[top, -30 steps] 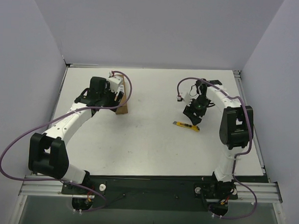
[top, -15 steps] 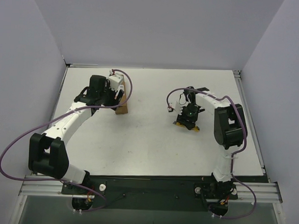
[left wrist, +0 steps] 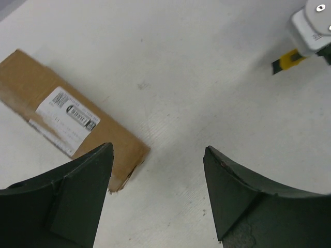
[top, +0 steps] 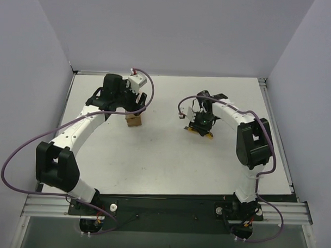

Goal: Unpack the express box

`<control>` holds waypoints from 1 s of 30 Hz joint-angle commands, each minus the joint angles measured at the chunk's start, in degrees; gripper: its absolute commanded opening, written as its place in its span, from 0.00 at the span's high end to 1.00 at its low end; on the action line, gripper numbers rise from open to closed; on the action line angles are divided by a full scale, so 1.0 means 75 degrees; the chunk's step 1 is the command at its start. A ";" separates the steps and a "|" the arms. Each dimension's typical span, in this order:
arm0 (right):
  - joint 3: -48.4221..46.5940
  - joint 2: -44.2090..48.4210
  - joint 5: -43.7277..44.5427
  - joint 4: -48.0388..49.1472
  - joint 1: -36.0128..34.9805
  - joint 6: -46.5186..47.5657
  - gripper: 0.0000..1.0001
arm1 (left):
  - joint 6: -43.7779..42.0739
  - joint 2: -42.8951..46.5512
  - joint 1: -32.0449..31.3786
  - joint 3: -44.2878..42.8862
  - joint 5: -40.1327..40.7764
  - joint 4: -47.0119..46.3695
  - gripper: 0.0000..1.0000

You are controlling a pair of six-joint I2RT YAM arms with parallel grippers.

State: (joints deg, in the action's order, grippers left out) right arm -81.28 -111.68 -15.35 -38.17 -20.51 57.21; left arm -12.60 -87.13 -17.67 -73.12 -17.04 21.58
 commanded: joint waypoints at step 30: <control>-0.2124 0.1589 -0.0039 0.1152 -0.2046 -0.1604 1.00 | 0.3684 -0.2492 -0.0316 -0.1770 -0.4748 -0.1600 0.38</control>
State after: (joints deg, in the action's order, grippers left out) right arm -95.92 -104.60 -15.86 -31.97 -34.35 45.52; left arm 13.82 -105.19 -20.05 -86.72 -50.09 12.80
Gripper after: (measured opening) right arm 0.251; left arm 0.641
